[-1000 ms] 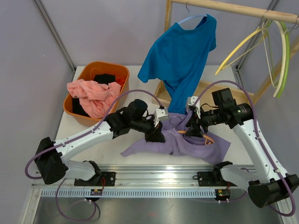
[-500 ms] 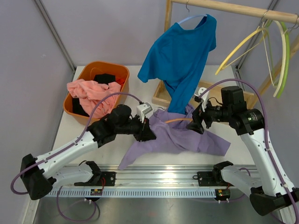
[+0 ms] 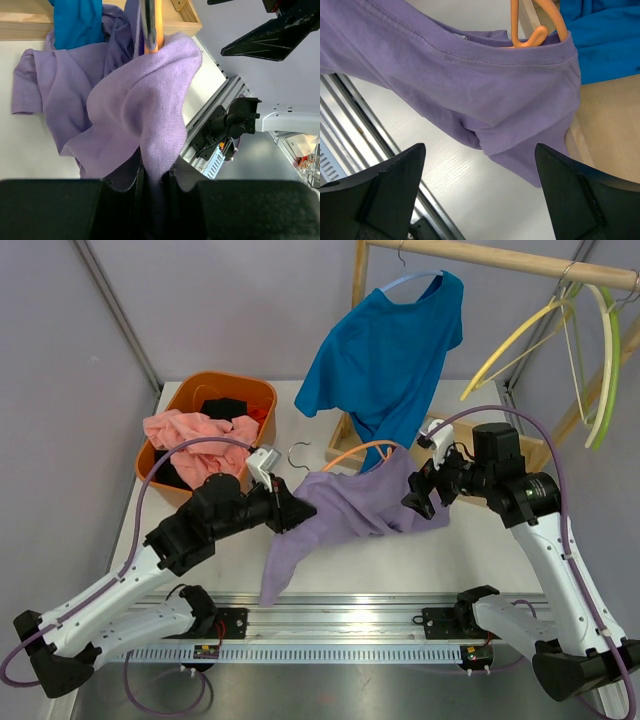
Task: Remove the t-shirt from the hanger
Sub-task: Remove the tshirt from the hanger
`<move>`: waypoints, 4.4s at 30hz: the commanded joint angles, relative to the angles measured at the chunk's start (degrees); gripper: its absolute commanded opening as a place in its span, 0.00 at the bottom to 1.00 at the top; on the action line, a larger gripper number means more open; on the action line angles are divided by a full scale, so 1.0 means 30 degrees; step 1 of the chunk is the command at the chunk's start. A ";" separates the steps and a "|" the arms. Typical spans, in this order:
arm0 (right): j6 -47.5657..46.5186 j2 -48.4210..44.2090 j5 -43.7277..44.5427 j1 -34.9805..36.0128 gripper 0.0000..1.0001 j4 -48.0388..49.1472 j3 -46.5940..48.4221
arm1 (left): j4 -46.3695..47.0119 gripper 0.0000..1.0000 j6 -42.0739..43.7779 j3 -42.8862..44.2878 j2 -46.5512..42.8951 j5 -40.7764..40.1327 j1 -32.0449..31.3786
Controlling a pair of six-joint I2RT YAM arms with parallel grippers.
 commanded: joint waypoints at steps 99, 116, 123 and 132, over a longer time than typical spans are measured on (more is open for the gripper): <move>-1.0807 0.2248 -1.0171 0.0240 0.70 -0.5327 0.1073 | -0.3772 0.00 1.6056 0.7040 0.7732 1.2074 0.0080; -0.8105 0.1343 -0.6539 0.2793 0.00 -0.1950 -0.0394 | -0.0054 0.00 1.3301 0.4961 0.7175 1.0791 0.0460; -0.5675 0.0376 -0.4050 0.2764 0.00 -0.0840 -0.0920 | 0.2380 0.49 1.0840 0.3058 0.5420 0.5590 0.1191; -0.1632 -0.0035 -0.0004 0.2618 0.00 0.1064 -0.2122 | 0.2119 0.89 0.7035 0.1826 0.2606 -0.0603 0.1252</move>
